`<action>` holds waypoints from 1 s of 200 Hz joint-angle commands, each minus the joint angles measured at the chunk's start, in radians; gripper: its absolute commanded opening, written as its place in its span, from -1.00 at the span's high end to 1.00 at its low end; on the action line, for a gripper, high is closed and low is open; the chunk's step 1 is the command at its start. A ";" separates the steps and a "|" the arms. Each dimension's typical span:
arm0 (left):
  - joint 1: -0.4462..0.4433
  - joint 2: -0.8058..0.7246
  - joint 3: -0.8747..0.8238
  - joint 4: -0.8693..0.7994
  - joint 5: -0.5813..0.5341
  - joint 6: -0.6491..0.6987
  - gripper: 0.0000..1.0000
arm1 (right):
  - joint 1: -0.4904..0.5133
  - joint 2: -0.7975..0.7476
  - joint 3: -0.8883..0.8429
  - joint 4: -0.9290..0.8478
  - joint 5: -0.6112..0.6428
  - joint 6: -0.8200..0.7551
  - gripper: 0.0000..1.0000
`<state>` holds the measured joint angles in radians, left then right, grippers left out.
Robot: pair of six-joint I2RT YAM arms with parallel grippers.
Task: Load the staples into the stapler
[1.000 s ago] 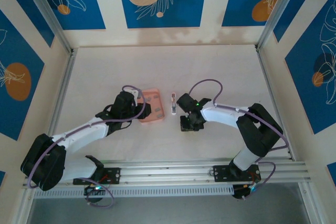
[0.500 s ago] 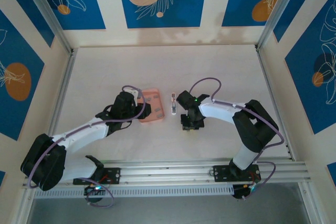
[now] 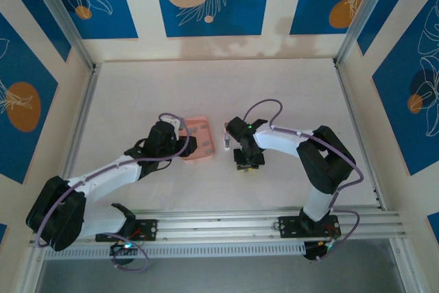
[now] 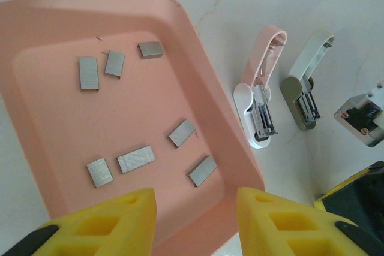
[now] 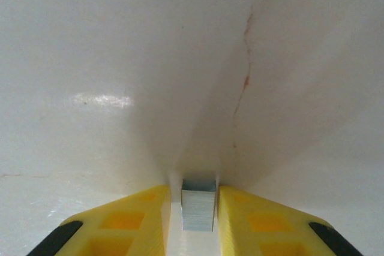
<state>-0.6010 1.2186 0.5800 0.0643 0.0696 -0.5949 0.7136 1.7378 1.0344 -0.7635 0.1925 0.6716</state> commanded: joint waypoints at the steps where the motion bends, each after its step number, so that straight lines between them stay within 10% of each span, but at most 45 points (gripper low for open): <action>1: -0.011 -0.023 -0.015 0.008 0.002 0.008 0.21 | 0.008 0.003 0.027 -0.031 0.016 0.003 0.43; 200: -0.010 -0.056 -0.029 0.002 -0.013 0.015 0.21 | 0.001 0.042 0.040 -0.046 0.027 0.004 0.49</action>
<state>-0.6010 1.1793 0.5606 0.0647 0.0689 -0.5922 0.7139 1.7523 1.0702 -0.7959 0.2131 0.6720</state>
